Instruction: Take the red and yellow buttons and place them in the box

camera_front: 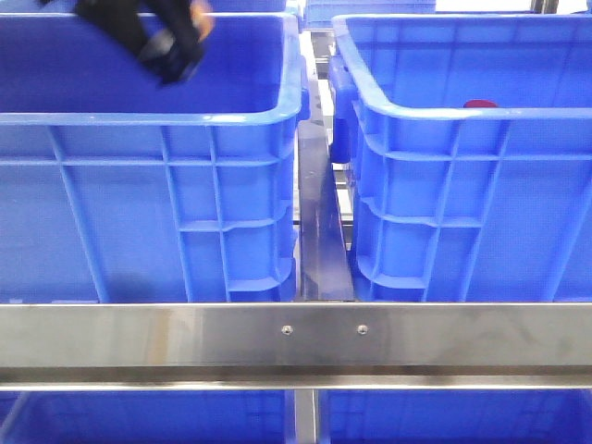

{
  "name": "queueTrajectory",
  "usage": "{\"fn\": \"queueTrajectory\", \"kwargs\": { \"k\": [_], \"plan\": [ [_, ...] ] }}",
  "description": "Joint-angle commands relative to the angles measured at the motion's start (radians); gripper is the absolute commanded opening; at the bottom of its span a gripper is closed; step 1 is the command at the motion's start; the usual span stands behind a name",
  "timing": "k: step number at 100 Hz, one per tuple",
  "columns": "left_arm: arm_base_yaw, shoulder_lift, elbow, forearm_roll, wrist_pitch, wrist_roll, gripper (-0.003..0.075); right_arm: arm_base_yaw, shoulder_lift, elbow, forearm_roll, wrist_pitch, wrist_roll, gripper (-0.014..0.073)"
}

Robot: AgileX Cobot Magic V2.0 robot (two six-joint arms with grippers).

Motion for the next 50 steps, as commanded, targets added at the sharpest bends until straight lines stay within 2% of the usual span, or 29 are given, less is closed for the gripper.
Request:
{"fn": "queueTrajectory", "kwargs": {
  "k": [1,14,23,50],
  "plan": [
    [-0.001,-0.068,-0.035,-0.211,0.006,0.142,0.0079,-0.001,-0.02,-0.026,0.036,0.003,-0.004,-0.0058],
    [-0.002,-0.068,-0.035,-0.457,0.106,0.322,0.0079,-0.001,-0.02,-0.026,0.036,0.003,-0.004,-0.0058],
    [-0.018,-0.068,-0.035,-0.553,0.148,0.409,0.0079,-0.001,-0.02,-0.026,0.036,0.003,-0.004,-0.0058],
    [-0.133,-0.068,-0.035,-0.575,0.124,0.474,0.0079,-0.001,-0.02,-0.026,0.037,0.013,-0.004,-0.0041]
  ]
}}
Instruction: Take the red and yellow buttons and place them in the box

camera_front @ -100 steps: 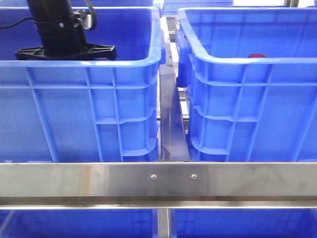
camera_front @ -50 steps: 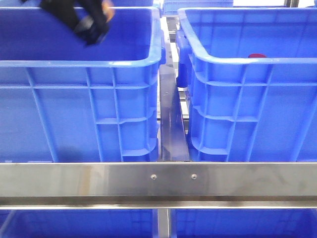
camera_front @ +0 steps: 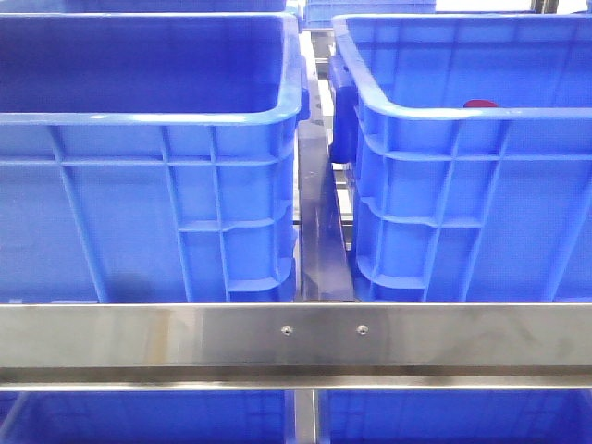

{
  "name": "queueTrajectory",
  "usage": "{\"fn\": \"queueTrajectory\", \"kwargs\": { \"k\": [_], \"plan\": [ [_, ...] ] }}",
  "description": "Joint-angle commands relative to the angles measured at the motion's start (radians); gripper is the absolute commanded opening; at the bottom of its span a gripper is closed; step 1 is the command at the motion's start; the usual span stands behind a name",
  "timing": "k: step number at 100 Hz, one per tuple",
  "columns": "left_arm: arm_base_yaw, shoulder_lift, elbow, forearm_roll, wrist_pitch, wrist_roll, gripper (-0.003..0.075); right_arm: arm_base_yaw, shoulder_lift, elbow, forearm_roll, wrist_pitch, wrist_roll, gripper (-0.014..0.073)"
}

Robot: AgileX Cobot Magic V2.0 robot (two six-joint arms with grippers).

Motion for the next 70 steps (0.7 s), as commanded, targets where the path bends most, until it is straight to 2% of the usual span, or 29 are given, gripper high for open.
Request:
{"fn": "queueTrajectory", "kwargs": {
  "k": [1,6,11,18,23,28,33,38,52,70],
  "plan": [
    [-0.035,-0.052,-0.034,-0.081,0.006,0.017,0.0079,-0.001,-0.02,-0.026,0.038,0.012,-0.004,-0.0037],
    [-0.045,-0.052,-0.034,-0.081,0.004,0.017,0.0079,-0.001,-0.02,-0.026,0.052,0.02,-0.004,0.0012],
    [-0.045,-0.052,-0.034,-0.081,0.004,0.017,0.0079,-0.001,-0.02,-0.026,0.088,0.033,-0.004,0.0097],
    [-0.045,-0.052,-0.034,-0.079,0.004,0.017,0.0079,-0.001,-0.02,-0.026,0.162,0.061,-0.004,0.0272],
    [-0.042,-0.052,-0.034,-0.079,0.004,0.017,0.0079,-0.001,-0.02,-0.026,0.22,0.092,-0.003,0.0431],
    [-0.042,-0.052,-0.034,-0.079,0.004,0.017,0.0079,-0.001,-0.02,-0.026,0.28,0.138,0.009,0.055],
    [-0.042,-0.052,-0.034,-0.079,0.004,0.017,0.0079,-0.001,-0.02,-0.026,0.342,0.195,0.054,0.0626],
    [-0.042,-0.052,-0.034,-0.079,0.004,0.017,0.0079,-0.001,-0.02,-0.026,0.381,0.264,0.124,0.0652],
    [-0.042,-0.052,-0.034,-0.079,0.004,0.017,0.0079,-0.001,0.0,-0.026,0.439,0.383,0.294,0.0628],
    [-0.042,-0.052,-0.034,-0.077,0.004,0.017,0.0079,-0.001,0.095,-0.049,0.447,0.475,0.421,0.0595]
  ]
}}
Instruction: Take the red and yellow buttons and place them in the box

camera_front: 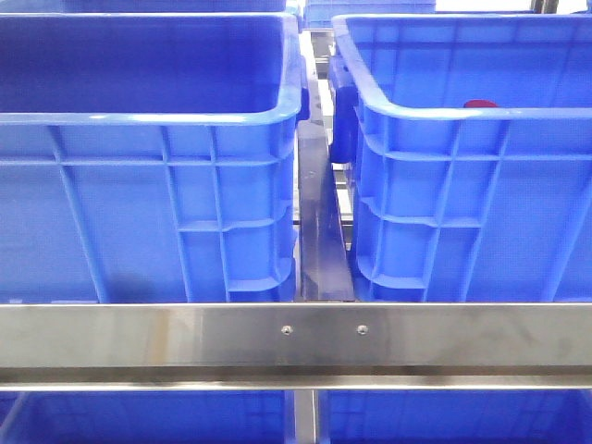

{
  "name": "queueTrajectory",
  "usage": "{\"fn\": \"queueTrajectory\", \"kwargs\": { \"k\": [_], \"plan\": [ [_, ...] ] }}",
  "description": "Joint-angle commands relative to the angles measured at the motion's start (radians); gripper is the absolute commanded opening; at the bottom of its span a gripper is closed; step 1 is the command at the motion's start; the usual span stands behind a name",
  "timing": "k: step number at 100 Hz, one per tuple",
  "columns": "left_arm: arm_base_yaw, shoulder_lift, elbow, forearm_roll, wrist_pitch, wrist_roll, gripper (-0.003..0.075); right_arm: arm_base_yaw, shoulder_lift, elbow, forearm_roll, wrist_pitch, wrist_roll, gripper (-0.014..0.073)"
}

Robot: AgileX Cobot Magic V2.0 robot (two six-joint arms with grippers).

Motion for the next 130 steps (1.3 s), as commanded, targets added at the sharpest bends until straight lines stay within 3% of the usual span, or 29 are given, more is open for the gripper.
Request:
{"fn": "queueTrajectory", "kwargs": {
  "k": [1,29,69,78,95,102,112,127,130],
  "plan": [
    [-0.003,-0.052,-0.034,-0.068,-0.002,0.007,0.0079,-0.001,0.038,-0.048,0.06,0.074,0.059,0.0594],
    [-0.003,-0.052,-0.034,-0.068,-0.006,0.007,0.0079,0.0,0.234,-0.14,0.066,0.275,0.108,0.0591],
    [-0.003,-0.052,-0.034,-0.068,-0.018,0.007,0.0079,0.031,0.286,-0.15,0.066,0.35,0.112,0.0587],
    [-0.003,-0.052,-0.034,-0.068,-0.018,0.007,0.0079,0.031,0.286,-0.15,0.066,0.35,0.112,0.0507],
    [-0.003,-0.052,-0.034,-0.065,-0.018,0.007,0.008,0.031,0.286,-0.15,0.066,0.358,0.112,0.0225],
    [-0.003,-0.052,-0.034,-0.065,-0.018,0.007,0.0092,0.031,0.286,-0.15,0.066,0.358,0.112,0.0183],
    [-0.003,-0.052,-0.034,-0.065,-0.016,0.007,0.0191,0.031,0.286,-0.15,0.066,0.358,0.112,0.0183],
    [-0.003,-0.052,-0.034,-0.054,-0.018,0.007,0.0572,0.03,0.286,-0.15,0.066,0.354,0.111,0.0183],
    [-0.003,-0.052,-0.034,-0.047,-0.018,0.007,0.0606,0.028,0.286,-0.151,0.066,0.347,0.11,0.0183]
  ]
}}
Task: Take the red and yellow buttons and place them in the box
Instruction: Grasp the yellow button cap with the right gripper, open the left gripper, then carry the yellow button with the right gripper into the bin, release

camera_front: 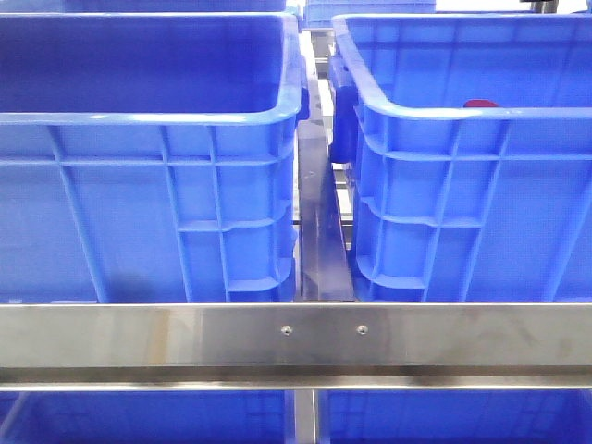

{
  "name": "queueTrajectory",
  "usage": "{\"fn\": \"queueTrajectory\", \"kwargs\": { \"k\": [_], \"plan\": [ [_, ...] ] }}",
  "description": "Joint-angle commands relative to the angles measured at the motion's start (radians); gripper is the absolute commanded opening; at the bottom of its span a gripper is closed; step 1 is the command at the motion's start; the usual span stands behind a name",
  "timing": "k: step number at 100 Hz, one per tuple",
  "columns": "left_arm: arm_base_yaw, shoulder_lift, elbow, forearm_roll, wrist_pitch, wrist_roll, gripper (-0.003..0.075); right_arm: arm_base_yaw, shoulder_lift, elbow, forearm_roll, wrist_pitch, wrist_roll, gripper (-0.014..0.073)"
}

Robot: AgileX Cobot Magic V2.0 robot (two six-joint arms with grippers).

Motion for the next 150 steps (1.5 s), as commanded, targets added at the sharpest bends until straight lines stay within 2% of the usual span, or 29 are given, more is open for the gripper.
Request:
{"fn": "queueTrajectory", "kwargs": {
  "k": [1,8,29,39,51,58,65,81,108,150],
  "plan": [
    [-0.003,-0.052,-0.034,-0.046,-0.016,0.0,0.0625,-0.003,-0.027,-0.038,0.064,0.042,-0.006,0.0183],
    [0.002,-0.052,-0.034,-0.035,-0.003,0.0,0.0666,-0.028,-0.027,-0.047,0.064,0.016,-0.038,0.0183],
    [0.03,-0.052,-0.034,-0.034,0.042,0.0,0.0624,-0.182,-0.027,-0.088,0.063,-0.103,-0.256,0.0183],
    [0.032,-0.052,-0.034,-0.036,0.042,0.0,0.0618,-0.246,-0.027,-0.092,0.063,-0.214,-0.414,0.0183],
    [0.032,-0.052,-0.034,-0.036,0.042,0.0,0.0618,-0.284,-0.009,-0.092,0.087,-0.335,-0.701,0.0183],
    [0.032,-0.052,-0.034,-0.036,0.042,0.0,0.0618,-0.295,0.023,-0.092,0.152,-0.354,-0.812,0.0183],
    [0.032,-0.052,-0.034,-0.036,0.042,0.0,0.0618,-0.31,0.064,-0.105,0.152,-0.351,-0.868,0.0183],
    [0.032,-0.052,-0.034,-0.036,0.042,0.0,0.0618,-0.341,0.197,-0.151,0.152,-0.347,-0.894,0.0183],
    [0.032,-0.052,-0.034,-0.036,0.042,0.0,0.0618,-0.361,0.42,-0.343,0.152,-0.349,-0.894,0.0183],
    [0.032,-0.052,-0.034,-0.041,0.034,0.0,0.0618,-0.362,0.596,-0.52,0.152,-0.405,-0.895,0.0183]
  ]
}}
